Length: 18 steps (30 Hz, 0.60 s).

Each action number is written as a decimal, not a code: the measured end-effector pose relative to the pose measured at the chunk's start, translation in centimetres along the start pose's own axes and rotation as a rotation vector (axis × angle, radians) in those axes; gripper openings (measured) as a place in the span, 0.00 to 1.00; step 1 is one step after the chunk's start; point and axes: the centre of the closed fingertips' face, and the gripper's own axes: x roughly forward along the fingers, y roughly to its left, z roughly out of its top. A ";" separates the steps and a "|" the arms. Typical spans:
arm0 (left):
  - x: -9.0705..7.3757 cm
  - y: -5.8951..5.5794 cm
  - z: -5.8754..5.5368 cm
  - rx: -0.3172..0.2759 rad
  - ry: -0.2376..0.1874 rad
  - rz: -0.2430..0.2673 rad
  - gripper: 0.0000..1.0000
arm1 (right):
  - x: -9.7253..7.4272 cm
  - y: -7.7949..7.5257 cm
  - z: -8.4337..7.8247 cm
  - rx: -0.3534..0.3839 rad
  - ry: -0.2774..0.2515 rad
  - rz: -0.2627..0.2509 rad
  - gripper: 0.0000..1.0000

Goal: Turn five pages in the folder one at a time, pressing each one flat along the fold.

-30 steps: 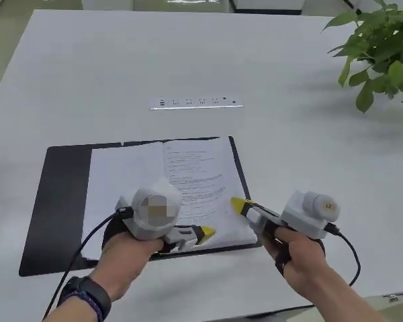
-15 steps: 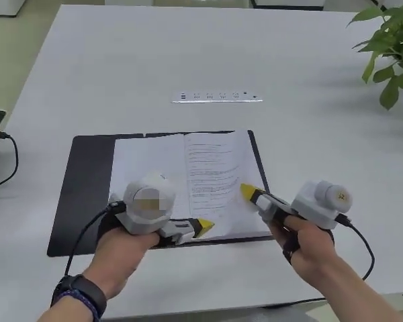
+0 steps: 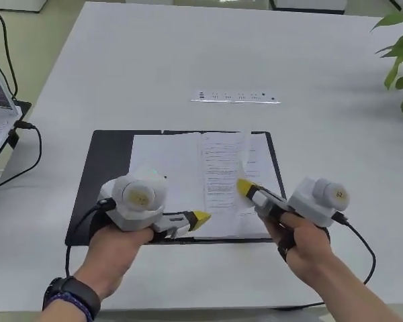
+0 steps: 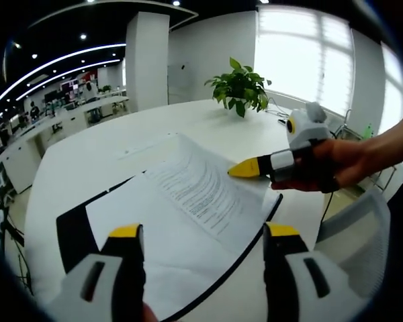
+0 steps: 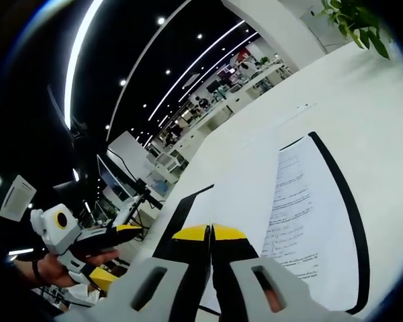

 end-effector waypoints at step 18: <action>-2.8 3.2 -0.8 -0.058 -0.015 0.081 0.72 | 3.5 4.7 -2.4 0.006 0.057 0.091 0.00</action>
